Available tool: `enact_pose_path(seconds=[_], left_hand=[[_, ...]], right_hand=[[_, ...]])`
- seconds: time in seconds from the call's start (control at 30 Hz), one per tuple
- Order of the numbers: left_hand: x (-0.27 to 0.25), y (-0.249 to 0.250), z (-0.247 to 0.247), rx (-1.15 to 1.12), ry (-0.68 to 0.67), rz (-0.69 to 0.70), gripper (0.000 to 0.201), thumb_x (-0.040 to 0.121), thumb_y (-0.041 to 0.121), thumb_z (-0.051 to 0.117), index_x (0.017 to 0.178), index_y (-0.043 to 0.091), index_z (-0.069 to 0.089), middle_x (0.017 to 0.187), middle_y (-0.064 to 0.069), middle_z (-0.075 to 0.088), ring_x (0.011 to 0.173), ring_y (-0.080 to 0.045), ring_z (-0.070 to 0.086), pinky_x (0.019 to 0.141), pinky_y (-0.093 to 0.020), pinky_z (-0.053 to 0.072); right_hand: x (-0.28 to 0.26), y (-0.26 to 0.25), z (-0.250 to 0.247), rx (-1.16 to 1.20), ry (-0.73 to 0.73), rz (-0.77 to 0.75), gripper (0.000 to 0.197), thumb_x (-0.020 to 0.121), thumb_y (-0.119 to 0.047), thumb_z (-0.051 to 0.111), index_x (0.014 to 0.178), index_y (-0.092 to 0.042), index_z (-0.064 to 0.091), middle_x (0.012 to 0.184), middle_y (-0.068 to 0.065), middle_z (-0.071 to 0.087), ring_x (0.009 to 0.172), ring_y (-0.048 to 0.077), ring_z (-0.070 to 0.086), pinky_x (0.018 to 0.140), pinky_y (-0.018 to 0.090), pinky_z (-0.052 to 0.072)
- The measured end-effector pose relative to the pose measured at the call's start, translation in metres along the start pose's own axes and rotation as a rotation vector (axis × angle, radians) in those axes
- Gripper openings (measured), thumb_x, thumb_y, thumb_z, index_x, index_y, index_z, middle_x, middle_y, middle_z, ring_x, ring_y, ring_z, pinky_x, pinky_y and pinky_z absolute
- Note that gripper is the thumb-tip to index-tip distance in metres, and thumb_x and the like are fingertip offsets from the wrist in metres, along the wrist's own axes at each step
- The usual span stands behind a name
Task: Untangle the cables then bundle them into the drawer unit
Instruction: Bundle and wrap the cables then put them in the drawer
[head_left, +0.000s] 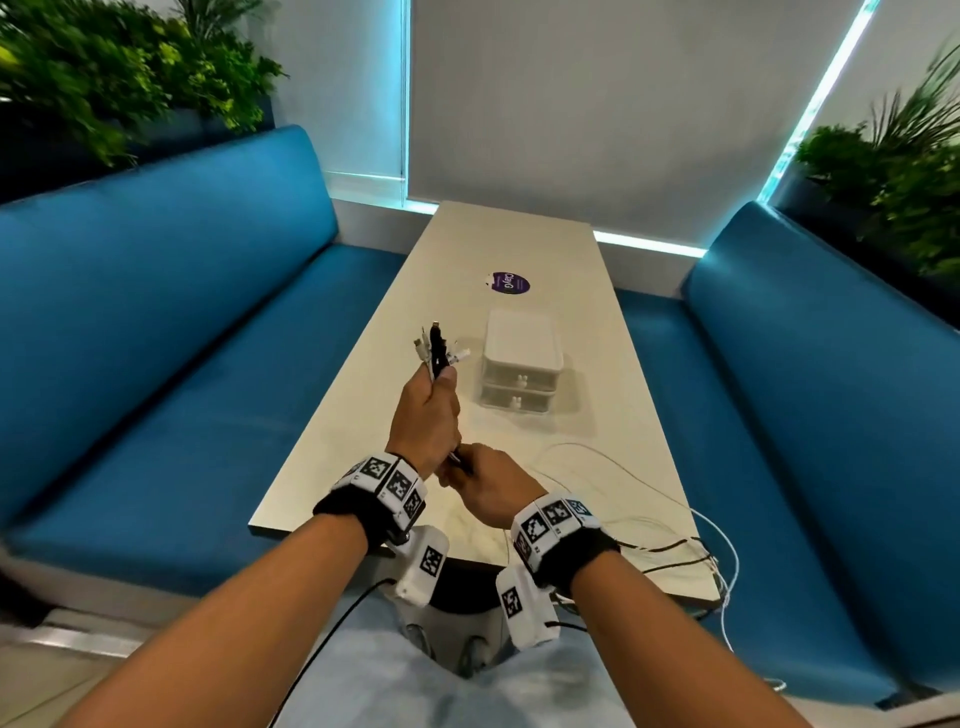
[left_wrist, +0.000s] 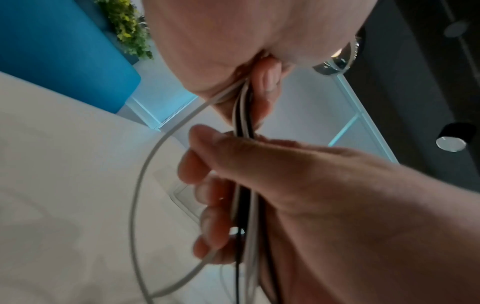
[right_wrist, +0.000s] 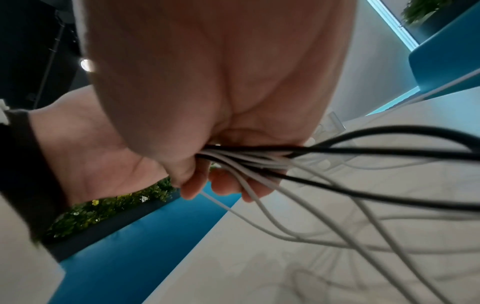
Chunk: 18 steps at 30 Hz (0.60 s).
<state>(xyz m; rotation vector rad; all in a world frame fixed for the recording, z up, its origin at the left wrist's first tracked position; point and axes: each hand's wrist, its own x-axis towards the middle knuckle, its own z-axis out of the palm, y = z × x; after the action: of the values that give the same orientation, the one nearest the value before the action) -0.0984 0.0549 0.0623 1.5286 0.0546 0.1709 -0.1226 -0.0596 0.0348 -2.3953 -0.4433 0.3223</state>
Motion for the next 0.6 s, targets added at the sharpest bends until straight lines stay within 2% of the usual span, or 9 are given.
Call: enact_pose_path(seconds=[0.1,0.17,0.2,0.27,0.33,0.4,0.47,0.5,0.6], left_hand=[[0.0,-0.002,0.003,-0.157,0.033,-0.067,0.028,0.104,0.026,0.039,0.077,0.021,0.043,0.056,0.003,0.03,0.045,-0.015,0.025,0.045,-0.026,0.026],[-0.001,-0.004,0.004,-0.24,0.025,-0.107,0.028,0.104,0.025,0.04,0.076,0.022,0.045,0.056,0.002,0.029,0.045,-0.015,0.022,0.045,-0.026,0.024],[-0.002,-0.006,0.005,-0.255,0.011,-0.117,0.029,0.104,0.024,0.04,0.075,0.022,0.044,0.056,0.002,0.028,0.046,-0.015,0.021,0.045,-0.026,0.023],[-0.006,-0.009,0.004,-0.245,-0.018,-0.139,0.029,0.104,0.025,0.04,0.075,0.02,0.039,0.055,0.002,0.028,0.045,-0.015,0.02,0.045,-0.027,0.021],[-0.007,-0.012,0.002,-0.244,-0.026,-0.158,0.029,0.104,0.025,0.04,0.076,0.019,0.037,0.055,0.003,0.026,0.046,-0.015,0.018,0.045,-0.028,0.019],[-0.006,-0.013,-0.002,-0.253,-0.013,-0.169,0.028,0.104,0.023,0.039,0.077,0.019,0.039,0.054,0.004,0.027,0.045,-0.014,0.02,0.045,-0.027,0.021],[-0.002,-0.014,-0.006,-0.275,0.026,-0.178,0.026,0.105,0.021,0.038,0.08,0.016,0.04,0.054,0.003,0.029,0.044,-0.014,0.024,0.045,-0.027,0.028],[0.0,-0.015,-0.008,-0.298,0.05,-0.18,0.025,0.105,0.021,0.038,0.081,0.014,0.04,0.055,0.002,0.032,0.044,-0.015,0.029,0.045,-0.028,0.034],[0.006,-0.021,-0.011,-0.35,0.131,-0.18,0.022,0.106,0.017,0.036,0.086,0.011,0.044,0.061,-0.003,0.048,0.049,-0.017,0.048,0.051,-0.032,0.049]], right_hand=[[-0.003,0.004,0.012,0.049,0.1,-0.019,0.021,0.097,-0.035,0.055,0.111,-0.02,0.051,0.111,0.004,0.057,0.093,0.019,0.059,0.081,0.034,0.046],[-0.005,0.006,0.015,0.175,0.124,-0.012,0.04,0.09,-0.034,0.064,0.121,-0.025,0.041,0.11,-0.002,0.059,0.086,0.011,0.058,0.077,0.028,0.046],[-0.007,0.006,0.015,0.223,0.074,-0.008,0.045,0.088,-0.033,0.067,0.125,-0.028,0.04,0.107,-0.005,0.062,0.084,0.009,0.06,0.078,0.028,0.047],[-0.009,0.007,0.015,0.272,-0.056,-0.012,0.031,0.088,-0.031,0.067,0.114,-0.031,0.052,0.098,-0.012,0.068,0.084,0.004,0.063,0.084,0.031,0.051],[-0.011,0.002,0.014,0.211,-0.123,-0.005,0.008,0.091,-0.034,0.063,0.089,-0.034,0.056,0.078,-0.012,0.069,0.068,0.001,0.059,0.072,0.027,0.049],[-0.009,0.003,0.016,0.086,-0.078,-0.003,0.021,0.094,-0.044,0.057,0.079,-0.03,0.052,0.075,-0.003,0.066,0.067,0.012,0.058,0.065,0.03,0.044],[-0.005,0.009,0.018,0.0,-0.003,-0.017,0.028,0.097,-0.042,0.051,0.078,-0.022,0.049,0.076,0.004,0.063,0.071,0.023,0.059,0.066,0.036,0.043],[-0.004,0.013,0.016,0.0,0.016,-0.019,0.026,0.098,-0.04,0.05,0.082,-0.02,0.05,0.077,0.006,0.065,0.072,0.024,0.062,0.068,0.036,0.046],[-0.005,0.026,0.009,-0.028,-0.002,-0.018,0.022,0.098,-0.041,0.046,0.094,-0.019,0.045,0.073,0.005,0.068,0.065,0.018,0.065,0.068,0.035,0.049]])
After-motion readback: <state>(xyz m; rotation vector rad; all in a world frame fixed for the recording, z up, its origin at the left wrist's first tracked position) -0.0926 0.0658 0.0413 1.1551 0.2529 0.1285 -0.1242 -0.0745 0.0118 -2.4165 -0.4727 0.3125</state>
